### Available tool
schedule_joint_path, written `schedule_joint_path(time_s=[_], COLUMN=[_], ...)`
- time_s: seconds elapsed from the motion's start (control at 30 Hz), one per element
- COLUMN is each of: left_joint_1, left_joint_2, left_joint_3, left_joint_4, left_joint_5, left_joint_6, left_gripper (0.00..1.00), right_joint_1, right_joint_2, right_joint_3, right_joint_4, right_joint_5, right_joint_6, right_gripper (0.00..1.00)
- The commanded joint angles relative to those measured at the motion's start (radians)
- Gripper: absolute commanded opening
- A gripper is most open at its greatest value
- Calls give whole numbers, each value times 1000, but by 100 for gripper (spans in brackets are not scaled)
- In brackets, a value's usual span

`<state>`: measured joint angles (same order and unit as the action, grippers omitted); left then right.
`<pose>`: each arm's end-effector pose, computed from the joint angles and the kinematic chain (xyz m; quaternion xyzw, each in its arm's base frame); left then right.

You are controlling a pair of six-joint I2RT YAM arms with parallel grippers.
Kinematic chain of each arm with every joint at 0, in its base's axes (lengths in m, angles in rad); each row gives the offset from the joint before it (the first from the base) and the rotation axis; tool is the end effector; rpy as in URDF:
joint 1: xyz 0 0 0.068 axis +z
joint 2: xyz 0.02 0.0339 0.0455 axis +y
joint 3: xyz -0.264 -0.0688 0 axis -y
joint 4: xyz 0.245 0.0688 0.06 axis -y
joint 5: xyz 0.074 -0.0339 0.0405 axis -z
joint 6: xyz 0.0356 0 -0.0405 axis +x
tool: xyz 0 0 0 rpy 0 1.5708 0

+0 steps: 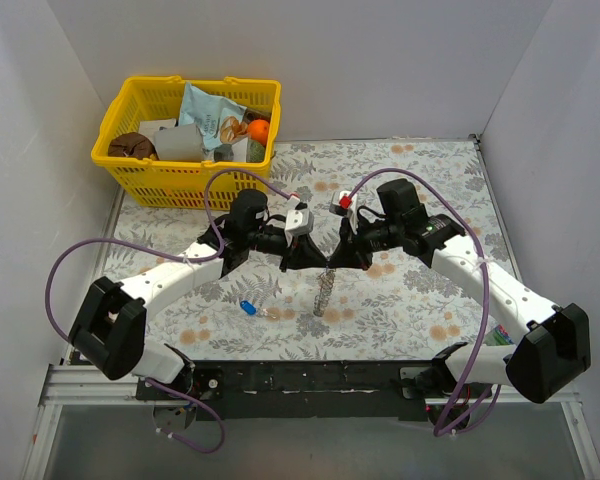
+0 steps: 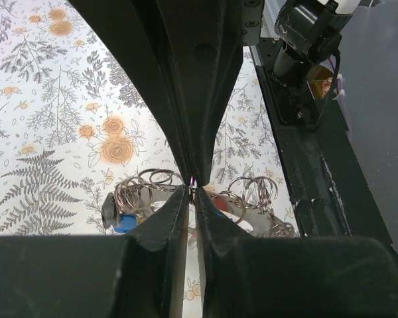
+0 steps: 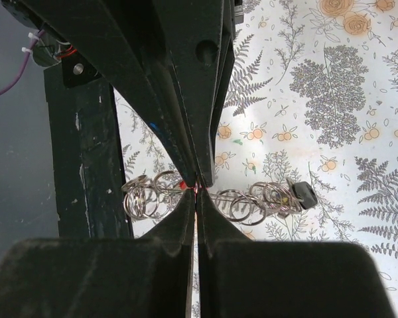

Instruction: Put the keys on the keyring

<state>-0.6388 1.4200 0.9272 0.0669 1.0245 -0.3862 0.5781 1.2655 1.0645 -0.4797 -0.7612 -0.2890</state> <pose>0.2298 -0.2085 0.2732 0.3557 0.6934 -0.5906 0.2095 0.2129 0.1682 0.3124 -0.4972 0.6933 0.3894 0.3472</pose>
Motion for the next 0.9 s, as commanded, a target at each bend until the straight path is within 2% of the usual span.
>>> schedule_joint_path(time_s=[0.0,0.07,0.3,0.37,0.4,0.43,0.5,0.53,0.6,0.63,0.73,0.87], left_joint_1=[-15,-16,-21,-24,-24,-25,-27,-28,-30,-30,-30,-30], left_joint_2=[-1,3,-1,-4,-9,-13,-30,-39,-59,-78,-101,-104], left_joint_3=[35,38,33,27,21,10,-11,-39,-70,-88,-145,-175], left_joint_4=[-44,-52,-59,-55,-43,-33,17,42,118,148,261,339], left_joint_5=[16,17,3,-7,-12,-24,-40,-75,-89,-98,-115,-119], left_joint_6=[47,52,56,52,47,43,18,9,-26,-45,-111,-181], left_gripper=[4,0,0,0,0,0,0,0,0,0,0,0], right_joint_1=[9,9,9,9,9,9,9,9,9,9,5,-3], right_joint_2=[-15,-15,-21,-34,-40,-49,-92,-107,-152,-164,-199,-212], right_joint_3=[49,52,49,43,35,25,3,-24,-43,-58,-72,-83], right_joint_4=[27,29,42,64,75,84,150,173,234,249,291,316], right_joint_5=[-36,-35,-30,-21,-17,-13,-6,5,36,43,71,72], right_joint_6=[-2,-3,4,10,16,19,34,57,77,94,114,125], right_gripper=[1,1,1,5,11,24,37,52,66,76,86,90])
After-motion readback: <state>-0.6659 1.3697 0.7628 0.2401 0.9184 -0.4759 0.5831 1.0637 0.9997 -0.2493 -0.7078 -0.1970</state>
